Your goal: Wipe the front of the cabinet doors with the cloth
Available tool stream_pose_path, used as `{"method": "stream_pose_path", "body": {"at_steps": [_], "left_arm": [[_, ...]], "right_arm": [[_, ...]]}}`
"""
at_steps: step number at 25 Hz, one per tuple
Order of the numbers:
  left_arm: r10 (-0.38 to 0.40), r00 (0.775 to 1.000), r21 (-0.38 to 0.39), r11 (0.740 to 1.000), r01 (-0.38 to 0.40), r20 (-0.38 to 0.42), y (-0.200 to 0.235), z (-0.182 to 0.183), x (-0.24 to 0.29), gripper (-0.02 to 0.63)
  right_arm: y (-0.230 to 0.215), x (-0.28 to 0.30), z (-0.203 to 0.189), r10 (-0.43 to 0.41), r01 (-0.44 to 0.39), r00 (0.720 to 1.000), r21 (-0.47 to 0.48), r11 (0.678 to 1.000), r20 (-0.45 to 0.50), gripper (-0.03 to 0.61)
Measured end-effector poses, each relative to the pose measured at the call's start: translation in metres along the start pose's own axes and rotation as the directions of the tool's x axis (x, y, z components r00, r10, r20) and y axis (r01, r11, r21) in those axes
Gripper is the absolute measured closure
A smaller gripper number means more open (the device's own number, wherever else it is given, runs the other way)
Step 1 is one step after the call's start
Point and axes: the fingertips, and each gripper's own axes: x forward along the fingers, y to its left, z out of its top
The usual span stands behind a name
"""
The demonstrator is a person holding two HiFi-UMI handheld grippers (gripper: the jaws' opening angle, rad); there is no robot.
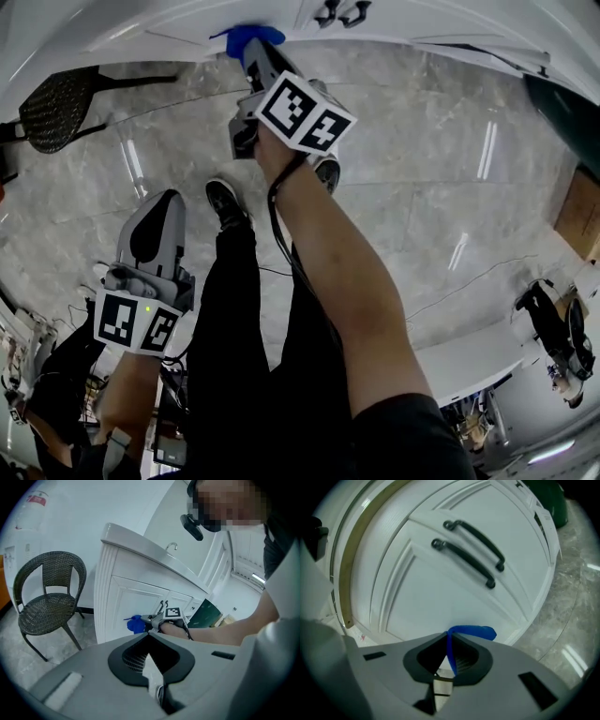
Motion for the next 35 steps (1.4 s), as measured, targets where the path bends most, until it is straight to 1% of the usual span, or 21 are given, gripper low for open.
{"method": "stream_pose_path", "body": {"at_steps": [3, 8, 10, 12, 15, 17, 21, 24, 29, 35], "left_arm": [[0.042, 0.999, -0.005, 0.999, -0.042, 0.019, 0.026, -0.002, -0.014, 0.615], [0.097, 0.995, -0.023, 0.995, -0.097, 0.025, 0.065, -0.007, -0.035, 0.615], [0.107, 0.994, -0.024, 0.994, -0.106, 0.024, 0.075, -0.008, -0.04, 0.615], [0.111, 0.994, -0.03, 0.993, -0.11, 0.025, 0.081, -0.01, -0.041, 0.615], [0.116, 0.993, -0.04, 0.993, -0.115, 0.015, 0.086, -0.015, -0.041, 0.615], [0.113, 0.994, -0.041, 0.993, -0.112, 0.011, 0.084, -0.016, -0.037, 0.614], [0.083, 0.997, -0.03, 0.996, -0.082, 0.008, 0.072, -0.014, -0.021, 0.615], [0.061, 0.998, -0.019, 0.998, -0.061, 0.003, 0.058, -0.015, -0.007, 0.615], [0.029, 1.0, -0.001, 1.0, -0.029, -0.013, 0.028, -0.017, 0.016, 0.615], [0.006, 1.0, 0.005, 1.0, -0.006, -0.028, -0.005, -0.017, 0.036, 0.615]], "right_arm": [[0.024, 0.023, -0.046, 0.03, -0.03, 0.997, -0.001, 1.0, -0.066, 0.549], [0.049, 0.066, -0.108, 0.036, -0.035, 0.986, 0.007, 0.999, -0.162, 0.549], [0.053, 0.08, -0.121, 0.028, -0.029, 0.982, -0.007, 1.0, -0.189, 0.549], [0.052, 0.089, -0.122, 0.019, -0.025, 0.98, -0.028, 0.999, -0.197, 0.549], [0.043, 0.092, -0.117, 0.003, -0.014, 0.98, -0.052, 0.999, -0.199, 0.549], [0.028, 0.091, -0.108, -0.022, 0.011, 0.981, -0.059, 0.998, -0.192, 0.549], [-0.015, 0.081, -0.075, -0.094, 0.086, 0.985, -0.066, 0.994, -0.145, 0.549], [-0.044, 0.07, -0.047, -0.133, 0.126, 0.985, -0.07, 0.99, -0.109, 0.549], [-0.083, 0.048, -0.009, -0.167, 0.161, 0.983, -0.081, 0.984, -0.076, 0.549], [-0.107, 0.026, 0.022, -0.177, 0.174, 0.983, -0.073, 0.982, -0.05, 0.549]]}}
